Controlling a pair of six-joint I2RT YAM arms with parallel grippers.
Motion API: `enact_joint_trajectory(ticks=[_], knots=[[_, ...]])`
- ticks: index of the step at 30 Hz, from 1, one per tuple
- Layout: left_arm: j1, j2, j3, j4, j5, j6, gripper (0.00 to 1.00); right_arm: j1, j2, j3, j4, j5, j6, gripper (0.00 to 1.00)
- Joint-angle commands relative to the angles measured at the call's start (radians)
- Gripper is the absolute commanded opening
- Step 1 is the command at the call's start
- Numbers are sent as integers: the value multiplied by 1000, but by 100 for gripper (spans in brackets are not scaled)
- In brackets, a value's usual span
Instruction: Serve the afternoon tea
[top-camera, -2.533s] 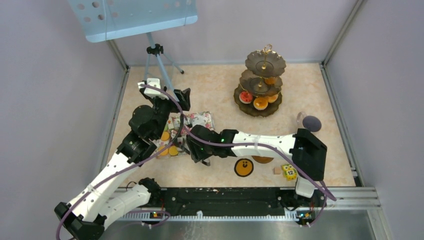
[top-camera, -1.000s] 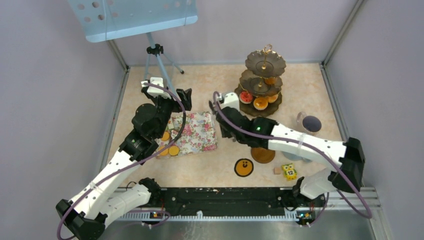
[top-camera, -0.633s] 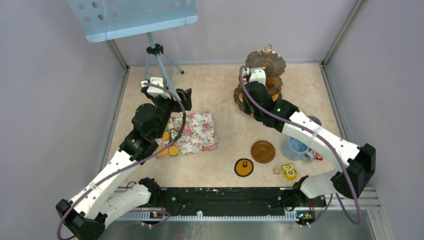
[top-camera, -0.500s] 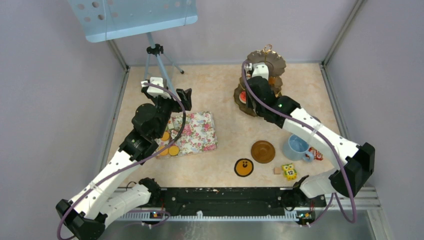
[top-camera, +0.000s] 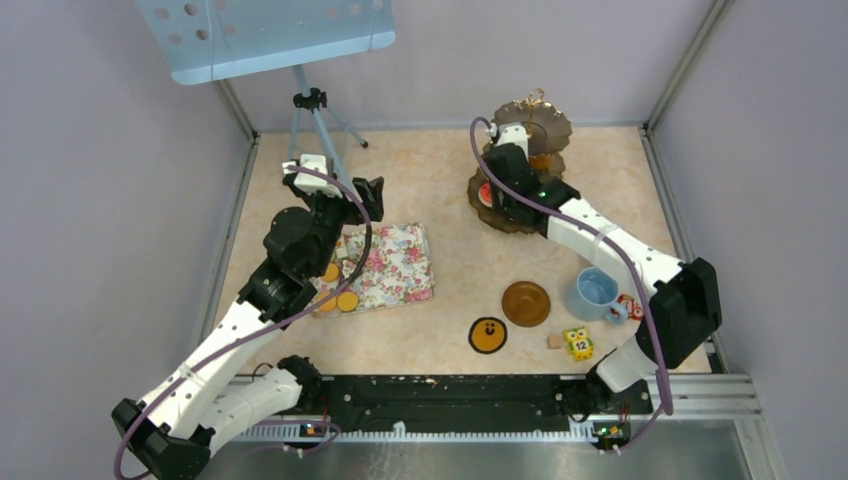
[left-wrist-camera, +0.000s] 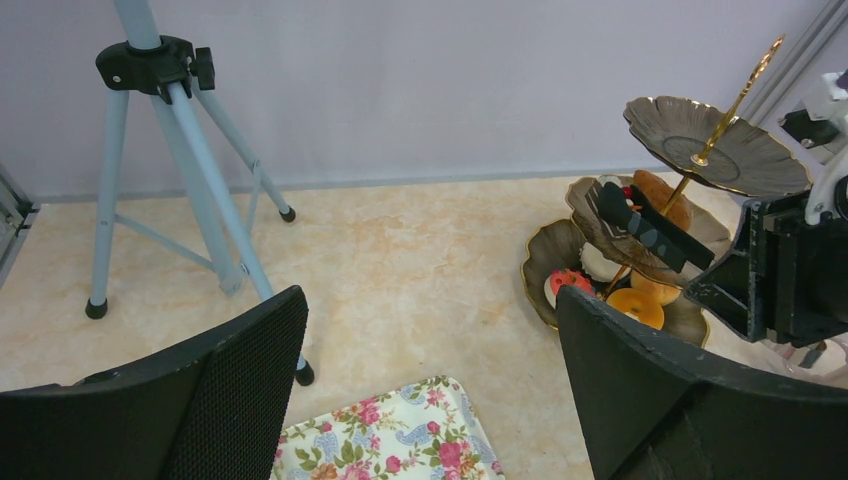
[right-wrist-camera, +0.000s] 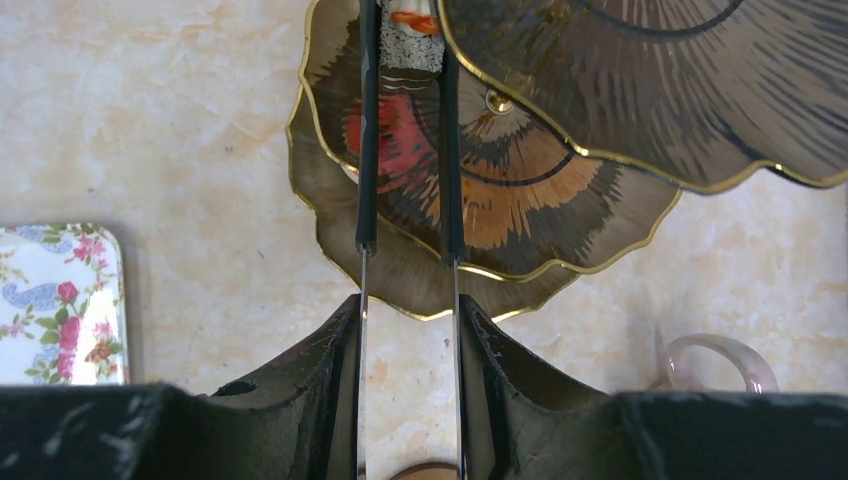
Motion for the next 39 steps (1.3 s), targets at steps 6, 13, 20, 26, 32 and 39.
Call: enact_joint_trajectory(ticks=[6,13,20,26,32,39], knots=[[4,5,19,35,-5,1,99,-58,59,86,79,-21,-29,30],[4,9,21,35,-7,2,99,-67,64,97,69,-43,-32,40],[5,13,19,36,-3,0,99,-67,33,89,45,-52,-33,44],[4,19,22,35,12,-2,99,-66,-36,48,15,-72,-18,43],[6,33,22,34,27,-9,99,-64,-118,1,-14,-109,-3,42],[6,36,23,34,26,-9,99,-64,-229,-89,-19,-263,-39,40]])
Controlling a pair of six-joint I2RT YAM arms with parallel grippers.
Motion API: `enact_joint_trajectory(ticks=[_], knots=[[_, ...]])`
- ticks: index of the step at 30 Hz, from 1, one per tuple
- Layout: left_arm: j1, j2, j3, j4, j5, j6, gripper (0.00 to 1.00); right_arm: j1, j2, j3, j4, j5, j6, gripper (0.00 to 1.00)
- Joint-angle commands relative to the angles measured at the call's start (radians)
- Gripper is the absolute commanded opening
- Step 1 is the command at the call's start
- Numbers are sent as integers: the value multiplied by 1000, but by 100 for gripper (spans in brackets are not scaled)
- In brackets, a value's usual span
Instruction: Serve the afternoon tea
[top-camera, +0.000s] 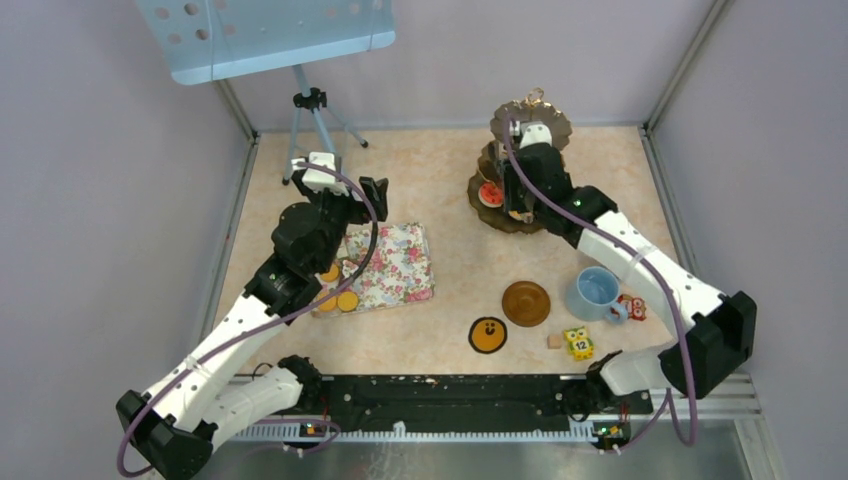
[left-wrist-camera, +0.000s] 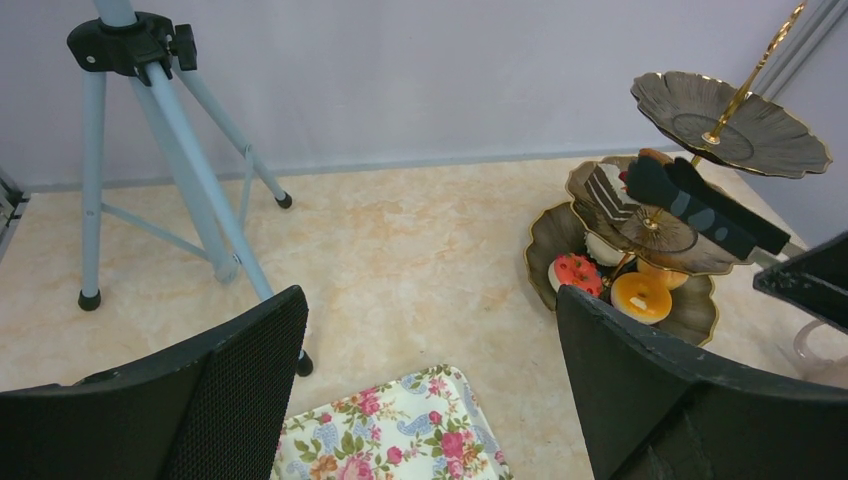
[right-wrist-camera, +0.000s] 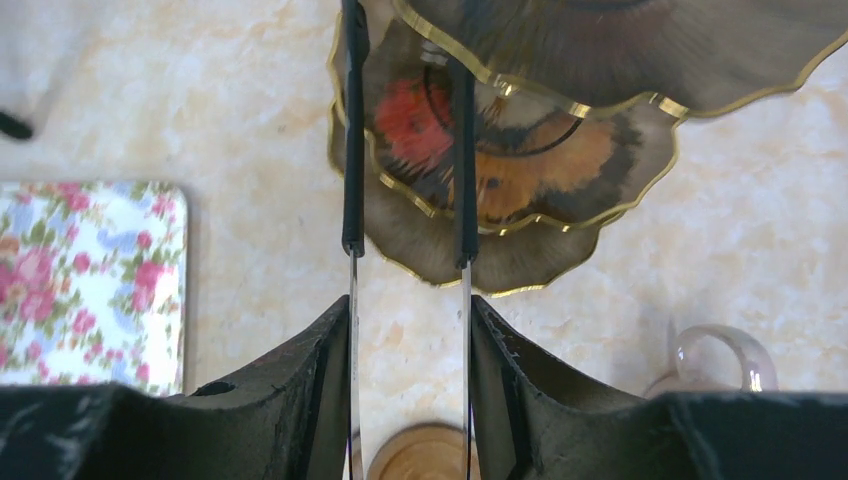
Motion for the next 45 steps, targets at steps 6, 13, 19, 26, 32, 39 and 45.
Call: enact_joint_trajectory(ticks=[6,13,19,26,32,39,45], knots=[[5,-3,25,31,18,-11,99,18,-241,-165,100,-486,-93,39],[4,-20,26,30,7,-7,99,155,-195,-235,271,-628,2,39],[4,-50,21,35,-22,7,99,279,4,-254,475,-705,290,39],[5,-68,19,38,-20,8,99,402,220,-178,483,-679,445,40],[5,-70,20,36,-14,4,99,454,317,-79,388,-635,454,42],[5,-76,20,38,-20,6,99,470,395,1,329,-543,449,44],[5,-79,21,37,-21,8,99,507,432,92,219,-454,409,44]])
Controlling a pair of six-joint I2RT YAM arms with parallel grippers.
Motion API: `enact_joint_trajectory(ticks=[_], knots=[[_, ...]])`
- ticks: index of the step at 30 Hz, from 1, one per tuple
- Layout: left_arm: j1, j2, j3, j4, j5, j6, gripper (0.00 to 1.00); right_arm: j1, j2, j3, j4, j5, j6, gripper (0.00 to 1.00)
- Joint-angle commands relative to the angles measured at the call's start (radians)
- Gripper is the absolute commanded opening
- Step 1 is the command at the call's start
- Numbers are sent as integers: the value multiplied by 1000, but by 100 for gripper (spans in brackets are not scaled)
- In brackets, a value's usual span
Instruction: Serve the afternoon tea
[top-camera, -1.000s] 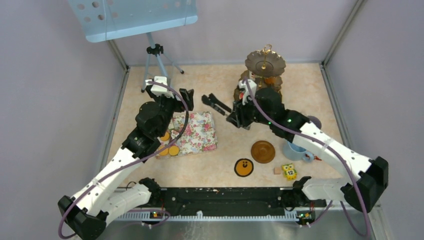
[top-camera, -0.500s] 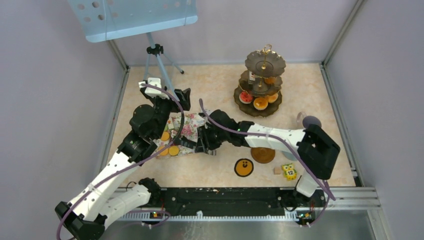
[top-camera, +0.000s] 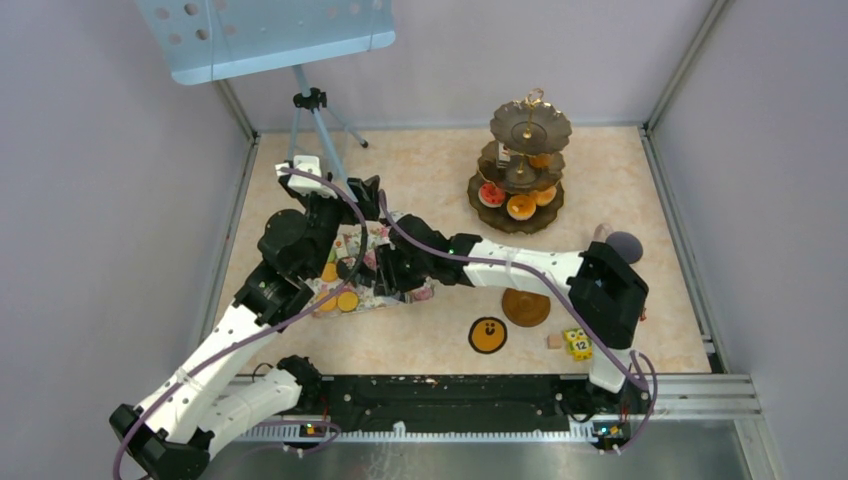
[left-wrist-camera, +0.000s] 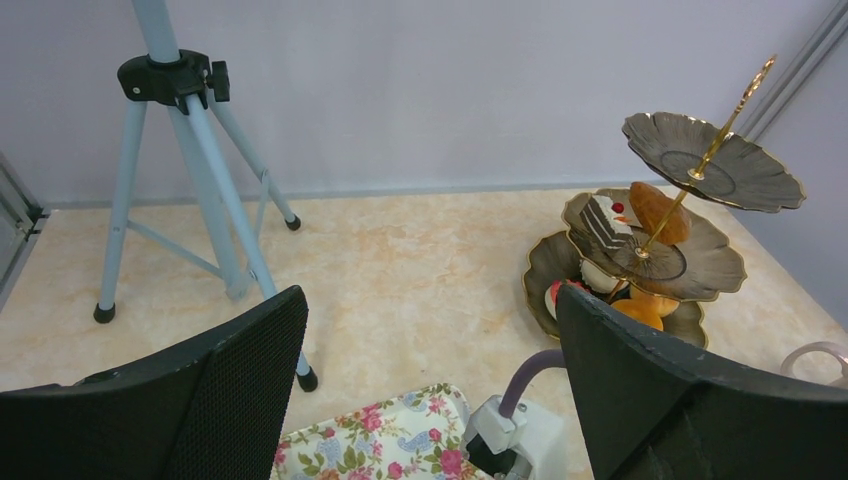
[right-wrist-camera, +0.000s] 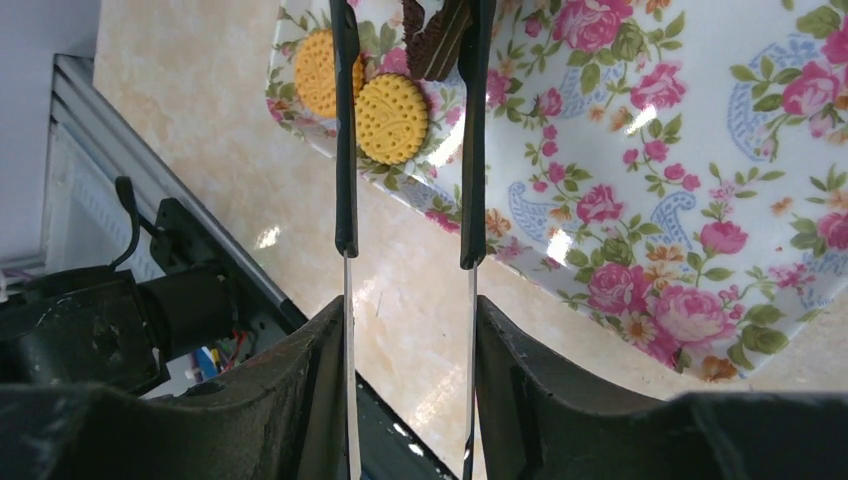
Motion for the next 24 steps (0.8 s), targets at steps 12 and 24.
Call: enact_joint_trajectory(ticks=[12,24], knots=[[5,-21,20,35,-6,5,99,113,111,235,-187,278,-156,47],[4,-28,19,37,-21,7,99,212,274,443,-387,560,-279,44]])
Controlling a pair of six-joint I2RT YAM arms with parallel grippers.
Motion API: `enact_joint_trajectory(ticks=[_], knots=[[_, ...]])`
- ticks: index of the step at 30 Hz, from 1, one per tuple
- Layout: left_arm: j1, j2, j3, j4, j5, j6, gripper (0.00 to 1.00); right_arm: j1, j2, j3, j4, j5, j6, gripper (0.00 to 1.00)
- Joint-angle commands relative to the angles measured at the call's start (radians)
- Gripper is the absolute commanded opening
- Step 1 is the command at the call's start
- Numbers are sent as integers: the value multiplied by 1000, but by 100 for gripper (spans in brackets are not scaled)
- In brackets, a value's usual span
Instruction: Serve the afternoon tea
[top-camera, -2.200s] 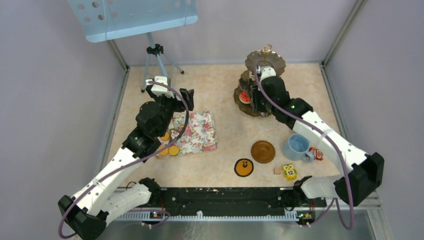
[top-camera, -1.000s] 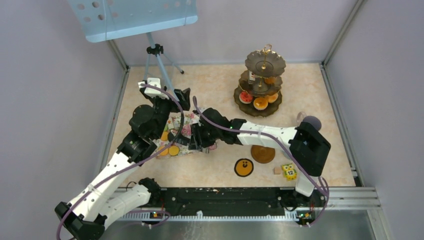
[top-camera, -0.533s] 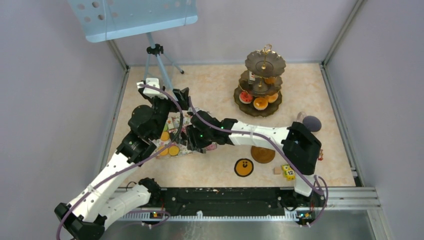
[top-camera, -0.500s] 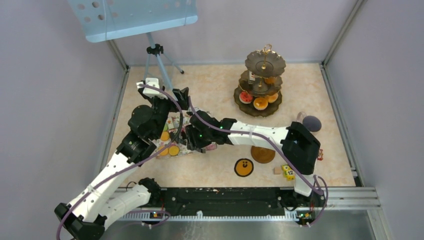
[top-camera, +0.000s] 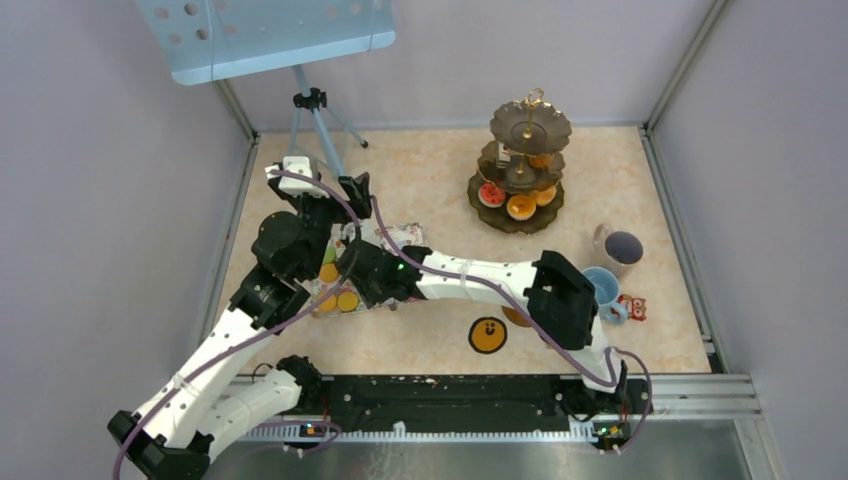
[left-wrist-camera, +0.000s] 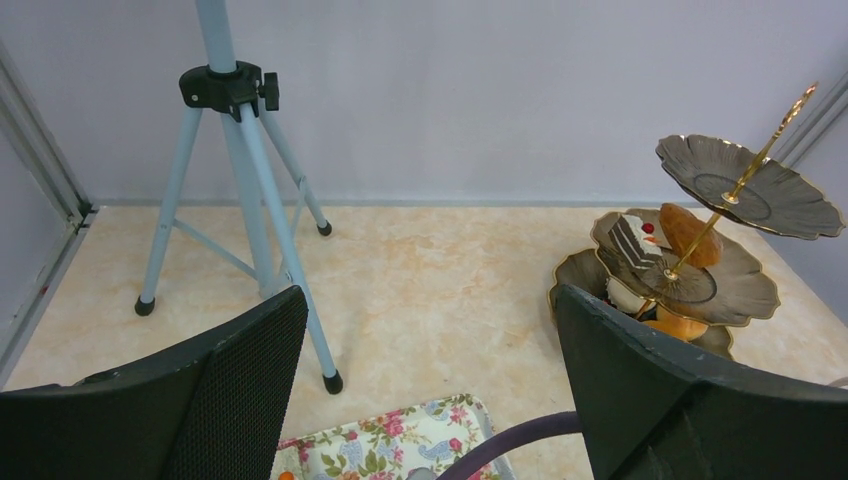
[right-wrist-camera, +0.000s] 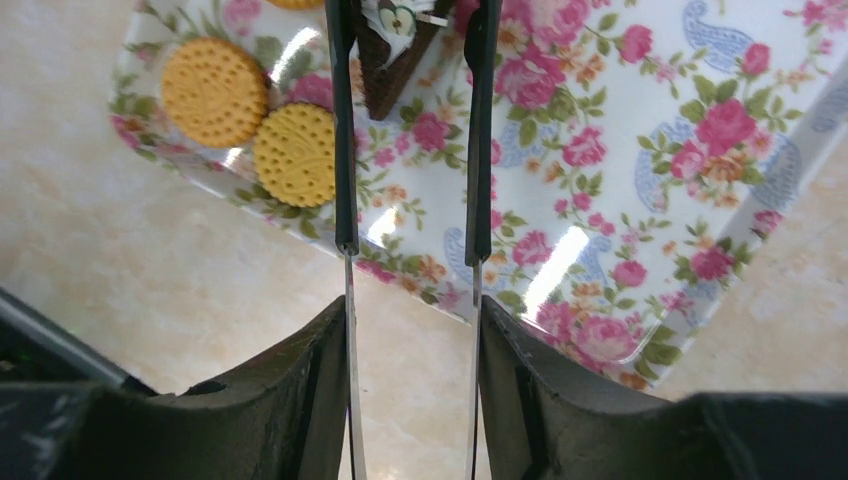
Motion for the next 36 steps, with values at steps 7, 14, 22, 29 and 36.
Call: enact_joint_trajectory(ticks=[7,14,22,29,36], knots=[[-9,-3,17,41,31,-3,99,56,-46,-54,41,165,-95,32],[-9,1,16,42,24,-3,99,-5,-261,-325,260,90,-57,19],[-9,12,16,44,30,-3,99,-168,-605,-665,364,46,-20,19],[-8,27,16,43,37,-6,99,-288,-956,-756,233,149,-57,19],[-8,38,16,40,50,-14,99,-399,-1142,-703,18,315,-100,20]])
